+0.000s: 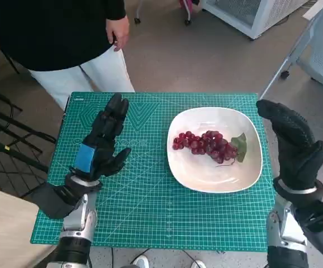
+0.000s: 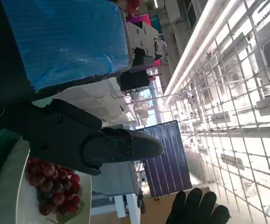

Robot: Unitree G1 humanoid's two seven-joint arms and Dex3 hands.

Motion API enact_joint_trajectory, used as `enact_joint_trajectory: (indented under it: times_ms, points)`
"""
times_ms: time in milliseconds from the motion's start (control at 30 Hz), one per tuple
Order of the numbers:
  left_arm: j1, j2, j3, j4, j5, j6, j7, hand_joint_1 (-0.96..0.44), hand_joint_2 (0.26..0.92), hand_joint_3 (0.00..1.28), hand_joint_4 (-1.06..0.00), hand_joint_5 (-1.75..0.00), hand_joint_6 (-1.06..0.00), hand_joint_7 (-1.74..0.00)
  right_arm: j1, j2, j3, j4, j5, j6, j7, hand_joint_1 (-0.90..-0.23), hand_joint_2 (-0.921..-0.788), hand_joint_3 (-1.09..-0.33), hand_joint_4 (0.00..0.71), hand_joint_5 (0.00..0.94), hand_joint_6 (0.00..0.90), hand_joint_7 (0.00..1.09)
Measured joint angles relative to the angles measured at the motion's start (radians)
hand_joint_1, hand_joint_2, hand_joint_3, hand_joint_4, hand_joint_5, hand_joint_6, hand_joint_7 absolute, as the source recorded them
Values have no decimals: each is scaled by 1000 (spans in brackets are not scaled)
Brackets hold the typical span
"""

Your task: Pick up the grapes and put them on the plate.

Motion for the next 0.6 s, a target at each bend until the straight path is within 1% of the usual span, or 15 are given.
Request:
enact_joint_trajectory:
  times_ms: [267, 600]
  points:
    - [8, 1, 4, -7, -38, 13, -35, -541, 921, 300, -146, -18, -229, -39, -2, -1, 1, 6, -1, 0, 0, -568, -921, -715, 185, 1, -1, 390]
    - [18, 1, 8, -9, -54, 16, -59, -542, 921, 298, -151, -13, -245, -39, -10, -5, 2, 33, -1, -1, 4, -567, -921, -724, 185, 1, -1, 369]
